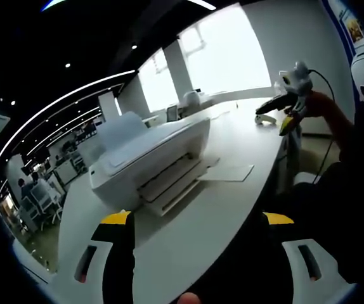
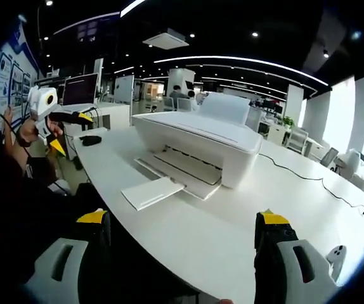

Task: Remove the paper from the printer output slot and place it on top of the printer

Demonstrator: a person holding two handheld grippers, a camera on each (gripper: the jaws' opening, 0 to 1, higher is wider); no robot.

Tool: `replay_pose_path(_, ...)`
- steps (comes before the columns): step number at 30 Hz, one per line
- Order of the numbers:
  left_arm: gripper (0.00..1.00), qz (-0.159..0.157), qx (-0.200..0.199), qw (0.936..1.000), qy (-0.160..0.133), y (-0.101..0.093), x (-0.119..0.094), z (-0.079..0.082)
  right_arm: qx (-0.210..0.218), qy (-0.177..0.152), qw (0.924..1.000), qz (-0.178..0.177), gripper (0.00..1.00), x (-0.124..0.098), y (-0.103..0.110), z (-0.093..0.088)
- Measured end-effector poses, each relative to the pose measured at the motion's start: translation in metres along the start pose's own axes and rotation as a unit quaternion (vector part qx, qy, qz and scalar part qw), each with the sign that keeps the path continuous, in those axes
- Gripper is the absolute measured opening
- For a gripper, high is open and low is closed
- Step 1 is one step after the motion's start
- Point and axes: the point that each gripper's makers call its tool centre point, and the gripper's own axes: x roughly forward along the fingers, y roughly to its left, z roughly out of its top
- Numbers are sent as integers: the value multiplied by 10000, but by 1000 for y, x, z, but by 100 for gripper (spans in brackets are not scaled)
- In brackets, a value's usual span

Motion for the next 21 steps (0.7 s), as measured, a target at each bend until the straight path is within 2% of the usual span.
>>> replay_pose_path(21, 83, 0, 2, 10000, 8, 0, 0, -1, -60, 69, 10000, 21, 89, 2, 1, -3)
